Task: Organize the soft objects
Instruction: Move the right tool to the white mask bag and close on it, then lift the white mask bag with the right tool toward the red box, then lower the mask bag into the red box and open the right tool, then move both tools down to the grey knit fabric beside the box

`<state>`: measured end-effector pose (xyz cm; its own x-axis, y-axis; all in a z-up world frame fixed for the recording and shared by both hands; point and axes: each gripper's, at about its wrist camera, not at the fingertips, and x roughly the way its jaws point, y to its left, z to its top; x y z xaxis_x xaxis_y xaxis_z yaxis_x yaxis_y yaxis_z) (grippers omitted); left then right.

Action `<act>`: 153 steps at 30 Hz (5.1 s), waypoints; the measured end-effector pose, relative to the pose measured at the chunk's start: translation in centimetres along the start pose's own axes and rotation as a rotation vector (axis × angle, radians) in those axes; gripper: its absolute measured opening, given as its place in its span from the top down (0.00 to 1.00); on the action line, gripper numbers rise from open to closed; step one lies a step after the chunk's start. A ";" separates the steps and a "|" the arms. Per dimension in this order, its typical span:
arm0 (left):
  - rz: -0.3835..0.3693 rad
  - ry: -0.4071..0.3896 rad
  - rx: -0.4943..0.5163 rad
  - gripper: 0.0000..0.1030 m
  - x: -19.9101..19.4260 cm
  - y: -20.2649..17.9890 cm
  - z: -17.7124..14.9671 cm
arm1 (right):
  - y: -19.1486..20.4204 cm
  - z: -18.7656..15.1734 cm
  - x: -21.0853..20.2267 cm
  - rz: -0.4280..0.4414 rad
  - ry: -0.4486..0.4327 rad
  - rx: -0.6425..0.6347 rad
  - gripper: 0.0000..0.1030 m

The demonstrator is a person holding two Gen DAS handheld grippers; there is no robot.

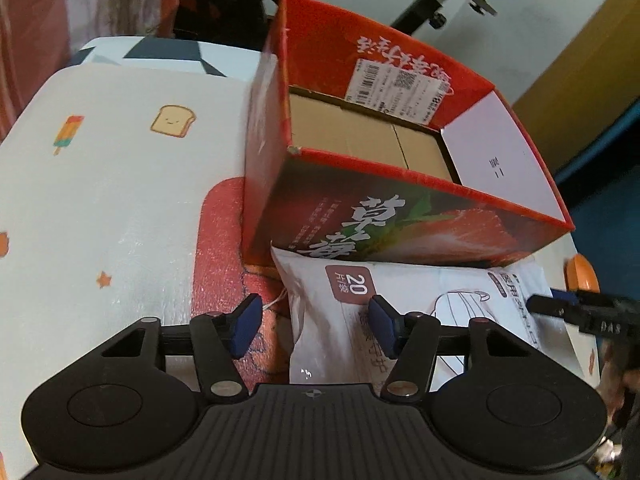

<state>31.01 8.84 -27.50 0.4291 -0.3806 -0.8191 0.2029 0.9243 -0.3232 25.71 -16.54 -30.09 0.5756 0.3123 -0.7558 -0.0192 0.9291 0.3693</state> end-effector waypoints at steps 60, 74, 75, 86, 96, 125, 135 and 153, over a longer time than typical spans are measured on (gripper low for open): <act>-0.048 -0.383 0.118 0.55 -9.1 -2.7 -0.9 | 10.1 -1.1 -9.3 -0.154 -0.456 -0.525 0.93; 0.067 -0.644 0.191 0.55 -9.2 -7.6 7.3 | 10.1 7.5 -8.7 -0.284 -0.782 -0.652 0.93; 0.068 -0.640 0.175 0.55 -8.5 -7.6 7.9 | 10.1 8.0 -7.8 -0.314 -0.788 -0.665 0.93; 0.045 -0.509 0.175 0.55 -3.0 -6.3 9.5 | 7.5 6.6 -0.2 -0.433 -0.794 -0.676 0.92; 0.038 -0.435 0.131 0.55 -1.7 -5.1 9.0 | 6.3 5.5 -0.2 -0.332 -0.778 -0.582 0.93; 0.101 -0.247 0.187 0.67 0.8 -7.1 9.6 | 4.7 10.6 3.9 -0.157 -0.198 -0.312 0.97; 0.151 -0.207 0.117 0.72 3.2 -5.8 10.7 | 5.6 12.6 7.1 -0.233 -0.046 -0.375 0.96; 0.182 -0.219 0.158 0.73 2.1 -6.5 10.0 | 6.2 14.2 2.6 -0.155 -0.141 -0.269 0.79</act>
<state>39.37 1.73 -22.37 0.6470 -0.2219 -0.7295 0.2323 0.9686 -0.0886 38.72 -12.78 -22.13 0.6959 0.1503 -0.7022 -0.1271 0.9882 0.0856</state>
